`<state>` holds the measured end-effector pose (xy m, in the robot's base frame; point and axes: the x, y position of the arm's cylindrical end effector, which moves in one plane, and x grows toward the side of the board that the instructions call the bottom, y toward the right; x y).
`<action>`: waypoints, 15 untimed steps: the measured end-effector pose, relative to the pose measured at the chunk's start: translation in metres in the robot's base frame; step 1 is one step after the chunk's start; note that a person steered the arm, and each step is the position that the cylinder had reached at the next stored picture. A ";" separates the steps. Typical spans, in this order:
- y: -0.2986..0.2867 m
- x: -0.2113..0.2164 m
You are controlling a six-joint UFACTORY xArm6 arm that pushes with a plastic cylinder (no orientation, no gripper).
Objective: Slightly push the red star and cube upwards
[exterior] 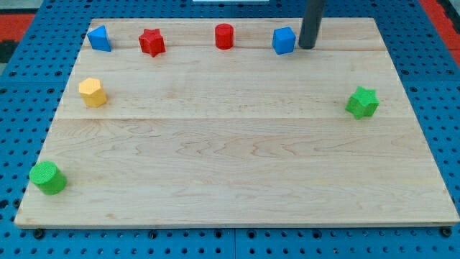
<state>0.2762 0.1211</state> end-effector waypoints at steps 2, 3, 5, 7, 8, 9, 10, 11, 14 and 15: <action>-0.026 0.002; -0.132 0.023; -0.277 0.020; -0.337 0.025; -0.320 0.001; -0.300 -0.009; -0.266 -0.009; -0.250 0.001; -0.132 0.047; -0.106 0.039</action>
<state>0.3154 0.0155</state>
